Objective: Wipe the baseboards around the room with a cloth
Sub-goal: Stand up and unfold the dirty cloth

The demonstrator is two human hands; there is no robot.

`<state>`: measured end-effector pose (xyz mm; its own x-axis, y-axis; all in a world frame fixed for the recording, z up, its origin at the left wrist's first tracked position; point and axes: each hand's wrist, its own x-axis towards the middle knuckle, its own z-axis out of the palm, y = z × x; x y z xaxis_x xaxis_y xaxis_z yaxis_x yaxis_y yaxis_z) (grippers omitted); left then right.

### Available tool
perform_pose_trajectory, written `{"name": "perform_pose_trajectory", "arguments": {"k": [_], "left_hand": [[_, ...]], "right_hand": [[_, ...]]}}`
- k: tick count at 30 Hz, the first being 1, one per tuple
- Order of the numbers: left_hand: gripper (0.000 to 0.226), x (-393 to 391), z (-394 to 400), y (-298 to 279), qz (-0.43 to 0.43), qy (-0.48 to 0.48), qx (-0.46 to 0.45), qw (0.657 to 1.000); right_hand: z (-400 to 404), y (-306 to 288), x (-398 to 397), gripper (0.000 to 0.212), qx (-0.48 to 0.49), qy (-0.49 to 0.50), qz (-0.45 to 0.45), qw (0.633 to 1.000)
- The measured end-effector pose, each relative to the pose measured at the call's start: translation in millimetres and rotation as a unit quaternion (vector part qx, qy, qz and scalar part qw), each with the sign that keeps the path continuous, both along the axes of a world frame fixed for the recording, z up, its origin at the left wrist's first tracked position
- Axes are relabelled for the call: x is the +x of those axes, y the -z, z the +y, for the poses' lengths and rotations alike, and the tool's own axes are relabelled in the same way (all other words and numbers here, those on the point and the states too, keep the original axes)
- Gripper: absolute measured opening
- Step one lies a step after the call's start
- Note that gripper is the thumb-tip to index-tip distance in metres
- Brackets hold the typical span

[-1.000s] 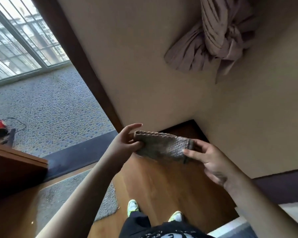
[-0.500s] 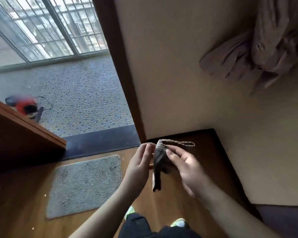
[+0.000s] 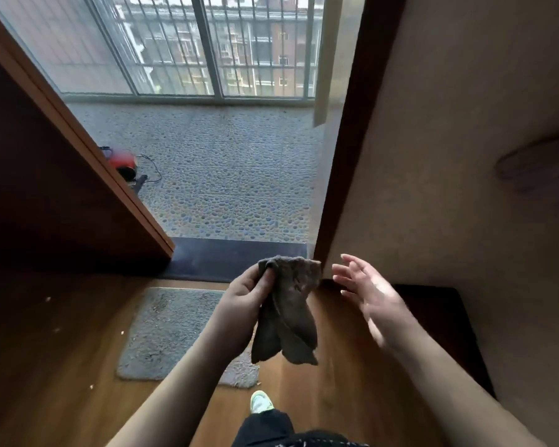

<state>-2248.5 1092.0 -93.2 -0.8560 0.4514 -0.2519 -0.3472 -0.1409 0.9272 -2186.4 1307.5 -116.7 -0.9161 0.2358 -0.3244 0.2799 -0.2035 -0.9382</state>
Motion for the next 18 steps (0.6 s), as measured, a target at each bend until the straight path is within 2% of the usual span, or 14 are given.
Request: {"name": "perform_pose_trajectory", "arguments": {"k": [2,4,5,8,13,16,18], "left_hand": [[0.032,-12,-26,-6,-0.013,0.017,0.035,0.999],[0.032,-22,-51,-11,-0.016,0.021,0.062,0.998],[0.031,-26,-63,-13,-0.016,0.015,0.072,0.997],[0.029,-38,-97,-15,-0.027,-0.047,0.088,0.995],[0.029,-50,-144,-1,-0.062,-0.201,0.115,0.971],[0.038,-56,-152,7,-0.086,-0.212,0.132,0.964],[0.058,-57,-155,8,-0.098,-0.176,0.149,0.968]], "right_hand": [[-28,11,-17,0.105,-0.025,-0.107,-0.028,0.994],[-58,22,-33,0.113,-0.057,-0.174,-0.023,0.983],[-73,24,-41,0.107,-0.065,-0.178,-0.016,0.982],[-106,19,-64,0.067,-0.053,-0.131,0.031,0.989],[-127,-11,-100,0.03,0.027,-0.096,0.152,0.983],[-136,-30,-115,0.02,0.065,-0.113,0.203,0.97],[-145,-39,-126,0.015,0.081,-0.128,0.207,0.967]]}}
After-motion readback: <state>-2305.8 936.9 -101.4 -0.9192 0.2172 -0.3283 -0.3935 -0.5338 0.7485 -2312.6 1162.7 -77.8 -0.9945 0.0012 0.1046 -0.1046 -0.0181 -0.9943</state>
